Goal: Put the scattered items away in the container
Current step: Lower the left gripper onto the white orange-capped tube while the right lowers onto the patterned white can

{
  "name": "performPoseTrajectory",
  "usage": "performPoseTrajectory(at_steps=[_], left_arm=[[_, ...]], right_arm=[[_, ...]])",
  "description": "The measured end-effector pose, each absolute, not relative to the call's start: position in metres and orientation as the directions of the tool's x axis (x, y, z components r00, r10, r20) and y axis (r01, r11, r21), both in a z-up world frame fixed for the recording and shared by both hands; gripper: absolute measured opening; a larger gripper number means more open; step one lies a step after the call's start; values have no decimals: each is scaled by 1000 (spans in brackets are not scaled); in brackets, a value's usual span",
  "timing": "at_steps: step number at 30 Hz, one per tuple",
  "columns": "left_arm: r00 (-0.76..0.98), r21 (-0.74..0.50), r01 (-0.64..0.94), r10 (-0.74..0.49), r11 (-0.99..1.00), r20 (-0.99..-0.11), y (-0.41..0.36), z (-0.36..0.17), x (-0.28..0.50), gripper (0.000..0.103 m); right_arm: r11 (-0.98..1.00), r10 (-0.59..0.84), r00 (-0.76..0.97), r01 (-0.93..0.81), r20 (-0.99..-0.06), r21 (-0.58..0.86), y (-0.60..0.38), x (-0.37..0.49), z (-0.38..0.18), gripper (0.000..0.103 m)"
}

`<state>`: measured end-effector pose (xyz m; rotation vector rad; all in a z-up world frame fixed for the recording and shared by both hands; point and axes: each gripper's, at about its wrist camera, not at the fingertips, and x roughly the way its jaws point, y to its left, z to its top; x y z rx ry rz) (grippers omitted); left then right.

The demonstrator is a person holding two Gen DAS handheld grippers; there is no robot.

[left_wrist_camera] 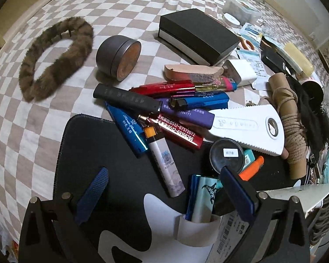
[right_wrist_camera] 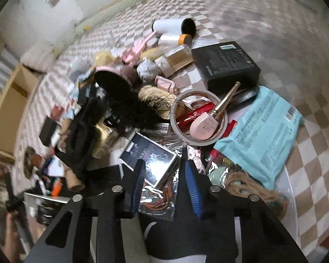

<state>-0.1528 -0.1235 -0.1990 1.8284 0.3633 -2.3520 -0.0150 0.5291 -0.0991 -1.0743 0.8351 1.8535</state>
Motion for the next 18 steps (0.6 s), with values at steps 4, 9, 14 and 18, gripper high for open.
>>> performPoseTrajectory(at_steps=[4, 9, 14, 18], left_arm=[[-249, -94, 251, 29, -963, -968, -121, -200, -155, 103], [-238, -85, 238, 26, -967, -971, -118, -205, -157, 103], [-223, -82, 241, 28, -967, -974, -119, -209, -159, 103], [-218, -81, 249, 25, -965, -976, -121, -211, -159, 103]], right_arm=[[-454, 294, -239, -887, -925, 85, 539, -22, -119, 33], [-441, 271, -161, -897, -949, 26, 550, -21, -140, 27], [-443, 263, -119, -897, -958, -10, 555, -19, -149, 19], [-444, 257, -90, -895, -962, -35, 559, -17, -155, 19]])
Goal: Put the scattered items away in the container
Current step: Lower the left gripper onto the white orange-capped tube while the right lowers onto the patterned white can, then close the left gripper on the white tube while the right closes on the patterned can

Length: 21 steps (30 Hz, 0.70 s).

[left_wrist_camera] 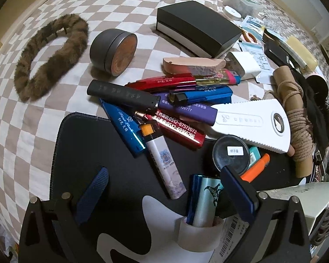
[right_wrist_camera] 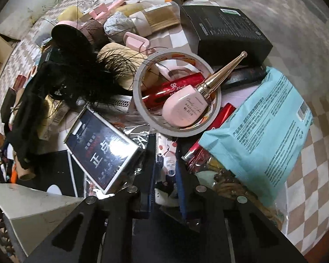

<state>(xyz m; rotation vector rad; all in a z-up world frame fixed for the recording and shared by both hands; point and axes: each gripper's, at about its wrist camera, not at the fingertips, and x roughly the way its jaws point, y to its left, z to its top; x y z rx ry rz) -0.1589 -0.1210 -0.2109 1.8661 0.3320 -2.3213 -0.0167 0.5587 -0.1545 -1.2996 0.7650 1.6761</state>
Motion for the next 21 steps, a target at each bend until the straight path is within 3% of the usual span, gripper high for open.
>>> performPoseTrajectory(at_steps=[17, 18, 19, 21], left_arm=[[-197, -86, 316, 24, -945, -980, -131, -216, -161, 100], [-196, -93, 317, 31, -944, -980, -132, -216, -161, 93], [-195, -101, 316, 40, -943, -980, -132, -217, -160, 79], [-192, -97, 309, 38, -946, -981, -131, -217, -160, 73]], right_arm=[[-549, 280, -16, -823, -960, -147, 544, -19, -167, 24], [-551, 280, -17, -822, -960, -146, 544, -18, -167, 24], [-553, 279, -19, -821, -960, -145, 544, -17, -167, 25], [-556, 277, -21, -819, -960, -142, 544, -15, -168, 26]])
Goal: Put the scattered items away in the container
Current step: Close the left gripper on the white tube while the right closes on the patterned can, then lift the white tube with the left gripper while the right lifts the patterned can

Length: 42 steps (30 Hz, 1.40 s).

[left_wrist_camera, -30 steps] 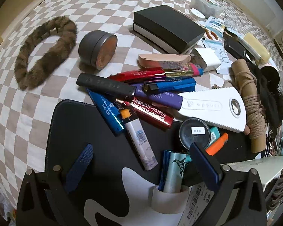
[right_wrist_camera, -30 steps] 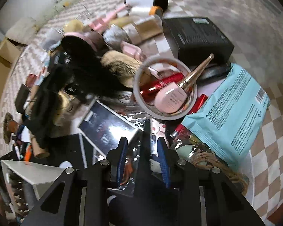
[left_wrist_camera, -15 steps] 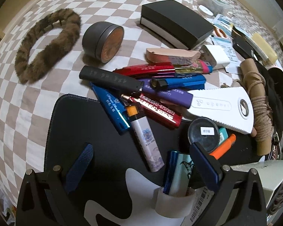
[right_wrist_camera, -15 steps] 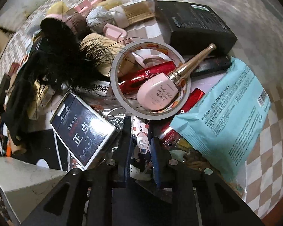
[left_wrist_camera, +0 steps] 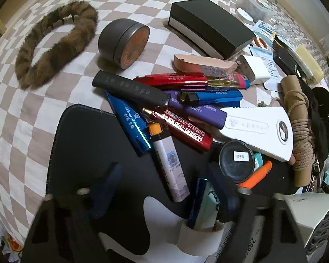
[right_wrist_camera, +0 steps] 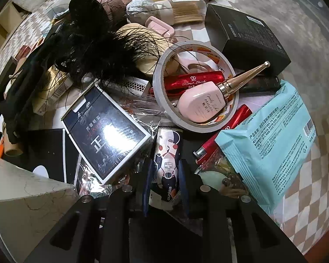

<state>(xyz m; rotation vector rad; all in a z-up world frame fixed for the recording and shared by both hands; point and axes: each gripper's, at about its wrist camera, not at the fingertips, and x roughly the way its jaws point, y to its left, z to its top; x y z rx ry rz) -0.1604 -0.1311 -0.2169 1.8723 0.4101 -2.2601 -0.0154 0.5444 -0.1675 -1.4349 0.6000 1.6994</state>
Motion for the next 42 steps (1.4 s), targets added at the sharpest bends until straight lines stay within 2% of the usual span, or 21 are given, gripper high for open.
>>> performPoseTrajectory(at_steps=[2, 6, 8, 10, 11, 12, 13, 14, 33, 42], left_arm=[[-195, -90, 302, 31, -949, -980, -131, -217, -160, 73], [-198, -80, 297, 21, -952, -980, -133, -217, -160, 62], [-198, -66, 282, 9, -957, -980, -133, -217, -161, 53], [-198, -61, 262, 9, -963, -980, -132, -217, -161, 35], [-195, -59, 248, 10, -967, -981, -130, -217, -161, 32], [-192, -57, 240, 10, -969, -981, -129, -217, -161, 25], [-188, -56, 231, 12, -971, -982, -128, -218, -160, 14], [-183, -57, 223, 16, -973, -983, -127, -219, -160, 12], [-210, -75, 178, 36, -981, -977, -120, -202, -147, 12], [-243, -93, 182, 47, -979, -969, -125, -190, -136, 12]], right_arm=[[-557, 266, -11, -818, -964, -144, 544, -13, -172, 27], [-565, 269, -2, -810, -963, -157, 544, -10, -174, 27], [-566, 270, -1, -809, -963, -158, 544, -9, -174, 27], [-570, 275, 4, -805, -961, -166, 544, -8, -174, 27], [-572, 276, 6, -803, -961, -169, 543, -8, -173, 27], [-575, 274, 7, -801, -962, -170, 544, -7, -173, 27], [-578, 273, 8, -798, -962, -170, 544, -6, -173, 27], [-582, 274, 8, -795, -962, -173, 543, -5, -173, 27], [-626, 233, 10, -764, -972, -158, 528, 22, -168, 27], [-643, 181, -16, -759, -983, -106, 514, 41, -158, 26]])
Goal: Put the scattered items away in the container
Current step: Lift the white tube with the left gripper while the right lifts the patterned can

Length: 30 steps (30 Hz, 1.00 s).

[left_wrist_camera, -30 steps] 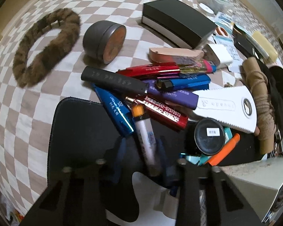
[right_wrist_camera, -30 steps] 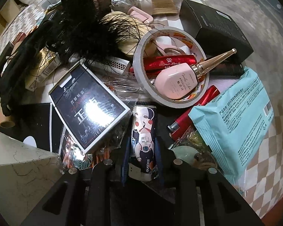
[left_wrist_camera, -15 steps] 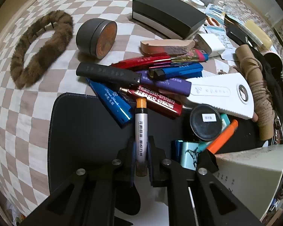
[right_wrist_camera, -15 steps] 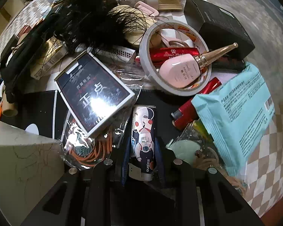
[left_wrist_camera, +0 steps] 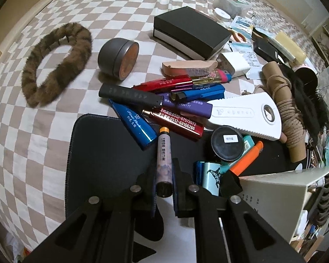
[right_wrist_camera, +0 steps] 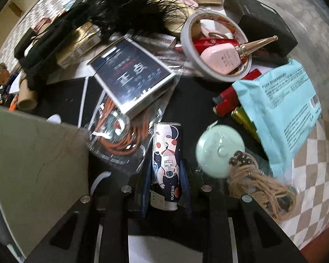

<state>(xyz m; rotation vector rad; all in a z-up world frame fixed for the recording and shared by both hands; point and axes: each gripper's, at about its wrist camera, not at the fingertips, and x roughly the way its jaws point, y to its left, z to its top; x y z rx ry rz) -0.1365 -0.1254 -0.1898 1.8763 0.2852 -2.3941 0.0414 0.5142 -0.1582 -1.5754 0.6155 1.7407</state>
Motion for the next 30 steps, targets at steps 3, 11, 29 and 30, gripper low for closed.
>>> performPoseTrajectory(at_steps=[3, 11, 29, 30], left_arm=[[-259, -96, 187, 45, -978, -965, -129, -184, -136, 12], [-305, -124, 197, 59, -973, -950, -130, -164, -132, 12], [-227, -97, 204, 49, -974, -973, -110, -192, -146, 25], [-228, -91, 200, 44, -976, -973, -108, -194, -147, 38]], right_arm=[[-646, 176, -24, -757, -984, -97, 510, 47, -153, 26], [-624, 214, -89, -778, -973, -66, 510, 62, -122, 26], [-641, 224, -295, -763, -929, 87, 467, -21, -82, 26], [-644, 225, -314, -758, -923, 101, 465, -23, -77, 26]])
